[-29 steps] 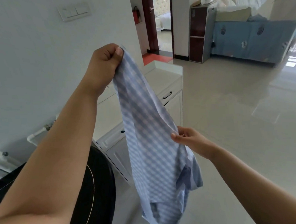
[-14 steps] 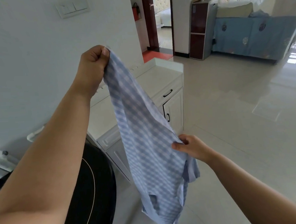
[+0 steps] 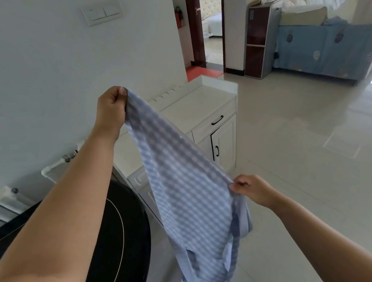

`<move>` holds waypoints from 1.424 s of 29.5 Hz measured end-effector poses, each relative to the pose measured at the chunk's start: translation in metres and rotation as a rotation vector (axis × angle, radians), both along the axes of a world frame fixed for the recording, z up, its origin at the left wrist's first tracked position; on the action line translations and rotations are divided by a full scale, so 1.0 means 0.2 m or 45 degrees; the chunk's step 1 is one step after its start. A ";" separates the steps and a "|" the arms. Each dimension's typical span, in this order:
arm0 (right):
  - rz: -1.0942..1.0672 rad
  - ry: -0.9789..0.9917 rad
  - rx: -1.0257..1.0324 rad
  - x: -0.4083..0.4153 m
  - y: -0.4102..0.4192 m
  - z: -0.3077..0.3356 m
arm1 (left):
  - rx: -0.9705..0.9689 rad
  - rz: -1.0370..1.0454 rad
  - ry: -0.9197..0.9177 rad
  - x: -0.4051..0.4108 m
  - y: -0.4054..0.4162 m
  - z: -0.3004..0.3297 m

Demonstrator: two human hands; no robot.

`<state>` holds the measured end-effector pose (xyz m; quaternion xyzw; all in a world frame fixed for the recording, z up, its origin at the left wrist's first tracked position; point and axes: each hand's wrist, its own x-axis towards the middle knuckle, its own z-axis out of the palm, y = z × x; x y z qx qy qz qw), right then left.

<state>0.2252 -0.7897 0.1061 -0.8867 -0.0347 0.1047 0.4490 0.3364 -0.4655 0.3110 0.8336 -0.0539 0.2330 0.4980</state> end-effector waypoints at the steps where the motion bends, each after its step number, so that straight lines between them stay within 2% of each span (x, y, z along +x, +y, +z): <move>1: -0.010 -0.024 -0.017 0.00 0.01 -0.01 | 0.008 0.043 -0.005 0.01 0.02 -0.02; 5: -0.212 -0.194 -0.115 0.07 0.02 0.04 | 0.058 0.275 -0.089 0.01 0.09 -0.09; 11: -0.447 -0.850 -0.238 0.23 0.02 0.39 | -0.177 0.739 -0.180 -0.05 0.19 -0.15; 13: -0.447 -0.976 -0.279 0.26 0.04 0.47 | -0.192 0.818 -0.201 -0.06 0.20 -0.13; 15: -0.433 -0.943 -0.326 0.29 0.06 0.51 | -0.217 0.854 -0.206 -0.06 0.20 -0.11; 19: -0.430 -0.821 -0.608 0.33 0.06 0.49 | -0.329 0.739 -0.295 -0.06 0.18 -0.15; 22: -0.424 -0.711 -0.686 0.34 0.04 0.48 | -0.385 0.725 -0.331 -0.06 0.17 -0.18; 25: -0.393 -0.660 -0.678 0.31 0.04 0.48 | -0.398 0.741 -0.328 -0.03 0.19 -0.21; 28: -0.322 -0.609 -0.557 0.29 0.06 0.47 | -0.443 0.774 -0.273 -0.01 0.24 -0.21; 30: -0.215 -0.518 -0.453 0.29 0.07 0.47 | -0.482 0.813 -0.235 0.00 0.27 -0.21; 33: -0.014 -0.317 -0.467 0.29 0.08 0.45 | -0.517 0.841 -0.188 0.01 0.31 -0.23; 35: 0.006 -0.246 -0.459 0.28 0.09 0.43 | -0.496 0.829 -0.185 0.01 0.31 -0.24; 38: -0.110 -0.281 -0.455 0.29 0.09 0.44 | -0.466 0.787 -0.156 0.01 0.33 -0.27; 42: -0.347 -0.700 -0.602 0.33 0.10 0.46 | -0.424 0.831 -0.123 0.01 0.39 -0.27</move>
